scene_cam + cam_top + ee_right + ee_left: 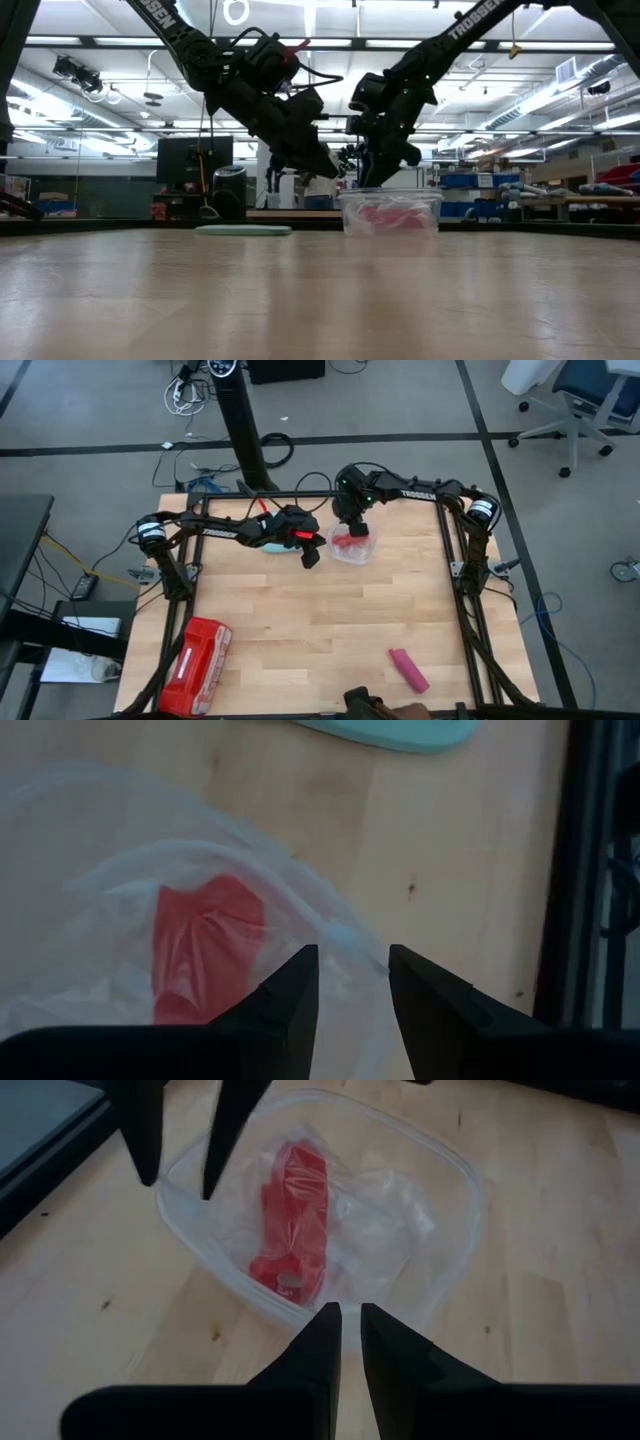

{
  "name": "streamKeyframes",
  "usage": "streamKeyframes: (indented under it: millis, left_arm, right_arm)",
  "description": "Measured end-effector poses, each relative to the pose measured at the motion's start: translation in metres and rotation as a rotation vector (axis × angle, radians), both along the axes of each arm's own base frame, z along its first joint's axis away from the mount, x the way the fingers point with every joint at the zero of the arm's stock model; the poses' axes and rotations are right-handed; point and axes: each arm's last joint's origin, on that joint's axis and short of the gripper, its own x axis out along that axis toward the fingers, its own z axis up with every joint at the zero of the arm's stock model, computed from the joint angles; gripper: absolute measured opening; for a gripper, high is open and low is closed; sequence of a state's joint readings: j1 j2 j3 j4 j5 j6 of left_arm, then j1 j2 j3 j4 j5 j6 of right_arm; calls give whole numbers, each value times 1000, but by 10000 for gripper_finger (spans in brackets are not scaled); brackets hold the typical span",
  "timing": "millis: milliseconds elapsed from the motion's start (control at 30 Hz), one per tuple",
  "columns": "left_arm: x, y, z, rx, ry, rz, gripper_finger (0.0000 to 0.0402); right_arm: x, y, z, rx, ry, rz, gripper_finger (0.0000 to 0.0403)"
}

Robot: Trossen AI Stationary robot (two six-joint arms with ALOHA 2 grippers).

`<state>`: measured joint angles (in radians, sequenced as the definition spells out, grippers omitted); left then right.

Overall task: Roll bandage
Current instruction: Open the transparent zip bag

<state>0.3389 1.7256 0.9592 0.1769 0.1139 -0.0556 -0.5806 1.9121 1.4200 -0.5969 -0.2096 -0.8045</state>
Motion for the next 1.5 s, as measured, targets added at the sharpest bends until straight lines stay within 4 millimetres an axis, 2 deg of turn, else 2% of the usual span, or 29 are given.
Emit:
streamKeyframes:
  millis: [400, 1200, 1500]
  left_arm:
    - [-2, -1, -3, -9, 31, -1, 46]
    - [-5, -1, -8, -3, 97, 10, 46]
    - [-5, -1, -7, -1, 91, 11, 46]
  right_arm:
    - [7, 11, -1, -115, 43, 158, 114]
    - [11, 32, -4, -164, 160, 183, 113]
    - [16, 43, -4, -185, 163, 250, 113]
